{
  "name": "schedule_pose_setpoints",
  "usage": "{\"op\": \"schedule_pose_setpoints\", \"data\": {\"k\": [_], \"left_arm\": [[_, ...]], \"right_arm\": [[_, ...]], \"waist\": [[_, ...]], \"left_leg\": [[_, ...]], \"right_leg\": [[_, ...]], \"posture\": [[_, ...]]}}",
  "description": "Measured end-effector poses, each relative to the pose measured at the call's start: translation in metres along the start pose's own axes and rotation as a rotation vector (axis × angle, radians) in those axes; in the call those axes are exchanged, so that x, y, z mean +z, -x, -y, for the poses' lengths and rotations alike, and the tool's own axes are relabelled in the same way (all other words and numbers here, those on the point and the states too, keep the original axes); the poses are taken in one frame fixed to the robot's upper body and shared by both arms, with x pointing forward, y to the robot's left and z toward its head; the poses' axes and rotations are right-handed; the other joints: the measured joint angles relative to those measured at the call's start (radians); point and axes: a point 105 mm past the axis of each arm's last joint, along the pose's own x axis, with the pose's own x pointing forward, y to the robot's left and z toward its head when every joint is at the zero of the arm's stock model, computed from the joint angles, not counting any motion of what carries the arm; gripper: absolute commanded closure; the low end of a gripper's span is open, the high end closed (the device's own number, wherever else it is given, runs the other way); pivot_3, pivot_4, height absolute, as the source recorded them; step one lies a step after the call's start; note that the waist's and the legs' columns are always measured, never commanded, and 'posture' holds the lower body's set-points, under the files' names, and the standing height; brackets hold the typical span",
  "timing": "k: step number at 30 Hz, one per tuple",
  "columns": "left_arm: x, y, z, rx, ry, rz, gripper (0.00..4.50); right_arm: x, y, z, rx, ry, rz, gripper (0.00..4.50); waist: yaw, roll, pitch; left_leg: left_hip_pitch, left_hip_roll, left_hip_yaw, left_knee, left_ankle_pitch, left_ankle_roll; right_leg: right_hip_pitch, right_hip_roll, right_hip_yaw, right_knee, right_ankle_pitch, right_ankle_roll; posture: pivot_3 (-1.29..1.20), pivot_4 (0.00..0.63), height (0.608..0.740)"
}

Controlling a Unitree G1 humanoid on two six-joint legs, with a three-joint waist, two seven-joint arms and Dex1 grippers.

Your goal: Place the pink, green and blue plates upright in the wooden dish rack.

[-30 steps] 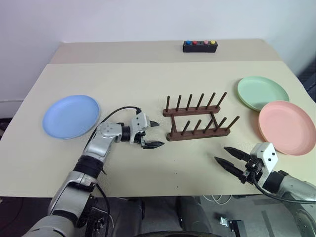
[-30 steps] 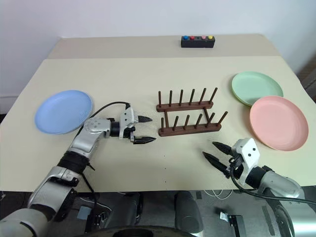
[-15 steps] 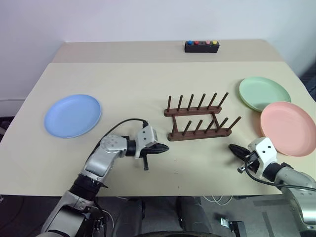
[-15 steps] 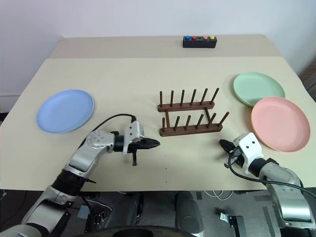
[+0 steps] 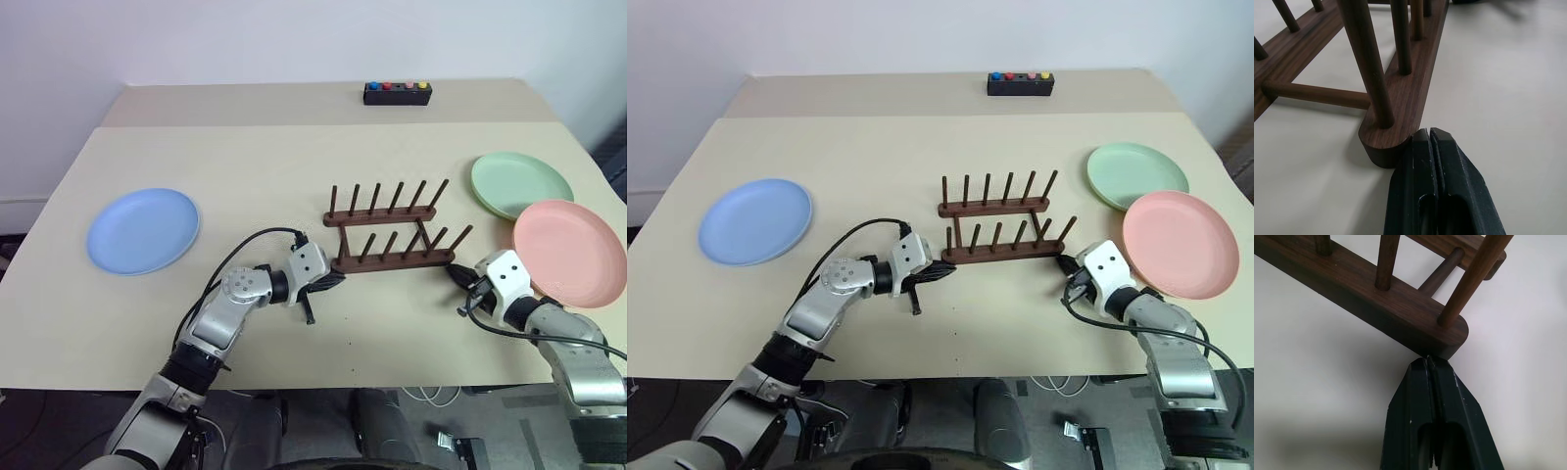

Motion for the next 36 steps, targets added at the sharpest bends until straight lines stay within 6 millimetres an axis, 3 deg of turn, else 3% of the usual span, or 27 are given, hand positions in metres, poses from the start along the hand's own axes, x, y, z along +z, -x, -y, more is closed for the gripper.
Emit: {"op": "schedule_pose_setpoints", "data": {"k": [13,24,30,36], "left_arm": [[-0.001,0.0,-0.026,0.1,-0.034,-0.017,4.49],[-0.002,0.002,-0.03,0.118,-0.041,-0.014,4.49],[-0.003,0.003,-0.031,0.123,-0.035,-0.013,4.49],[-0.004,0.012,-0.029,0.122,-0.014,-0.012,4.49]], "right_arm": [[0.008,-0.02,0.005,0.014,0.024,0.029,4.5],[0.009,-0.023,0.006,0.012,0.039,0.037,4.5],[0.008,-0.02,0.002,0.016,0.044,0.036,4.5],[0.008,0.003,-0.005,0.046,0.047,0.017,4.5]], "waist": [[-0.002,0.0,0.0],[-0.002,0.0,0.0],[0.0,0.0,0.0],[0.0,0.0,0.0]], "left_leg": [[0.003,0.0,0.0,-0.001,0.0,0.0],[0.003,0.0,0.0,-0.001,0.0,0.0],[0.003,0.0,0.0,-0.001,0.0,0.0],[0.002,0.0,0.0,-0.002,0.0,0.0]], "right_leg": [[0.003,0.0,0.0,0.0,0.0,0.0],[0.003,0.0,0.0,0.0,0.0,0.001],[0.002,0.0,0.0,0.0,0.0,0.001],[0.001,0.0,0.0,0.0,0.0,0.001]], "posture": [[0.0,0.15,0.74],[0.0,0.15,0.74],[0.0,0.15,0.74],[0.0,0.15,0.74]]}}
